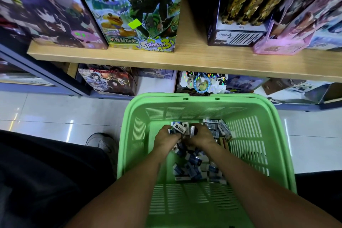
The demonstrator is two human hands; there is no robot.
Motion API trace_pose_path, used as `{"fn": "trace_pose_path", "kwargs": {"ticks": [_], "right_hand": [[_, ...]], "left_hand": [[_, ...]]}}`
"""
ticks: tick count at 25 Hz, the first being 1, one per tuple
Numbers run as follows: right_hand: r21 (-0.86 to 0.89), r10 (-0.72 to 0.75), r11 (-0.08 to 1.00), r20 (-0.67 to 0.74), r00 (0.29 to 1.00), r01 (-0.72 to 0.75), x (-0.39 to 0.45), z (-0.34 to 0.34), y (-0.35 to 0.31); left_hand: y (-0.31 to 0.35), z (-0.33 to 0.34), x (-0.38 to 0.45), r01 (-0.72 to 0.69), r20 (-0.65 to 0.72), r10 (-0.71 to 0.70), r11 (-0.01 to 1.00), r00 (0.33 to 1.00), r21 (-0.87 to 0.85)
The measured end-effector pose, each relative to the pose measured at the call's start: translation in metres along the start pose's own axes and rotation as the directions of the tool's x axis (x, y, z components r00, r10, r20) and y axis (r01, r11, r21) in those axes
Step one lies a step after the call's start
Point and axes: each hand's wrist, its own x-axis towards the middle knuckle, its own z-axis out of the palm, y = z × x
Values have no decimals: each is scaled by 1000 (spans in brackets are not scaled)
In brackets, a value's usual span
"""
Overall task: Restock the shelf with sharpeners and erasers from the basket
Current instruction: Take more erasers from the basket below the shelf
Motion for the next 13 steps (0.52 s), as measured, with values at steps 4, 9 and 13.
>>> {"fn": "trace_pose_path", "kwargs": {"ticks": [4,9,13], "right_hand": [[176,2,984,19,1000,-5,-5,-3,6],[57,-61,996,-12,998,62,-6,-2,3],[417,-15,908,95,995,-26,-9,1,5]], "left_hand": [[0,0,5,20,2,-20,999,1000,-34],[-2,7,2,-31,15,31,999,999,42],[-1,7,3,-32,-23,32,999,999,-15]]}}
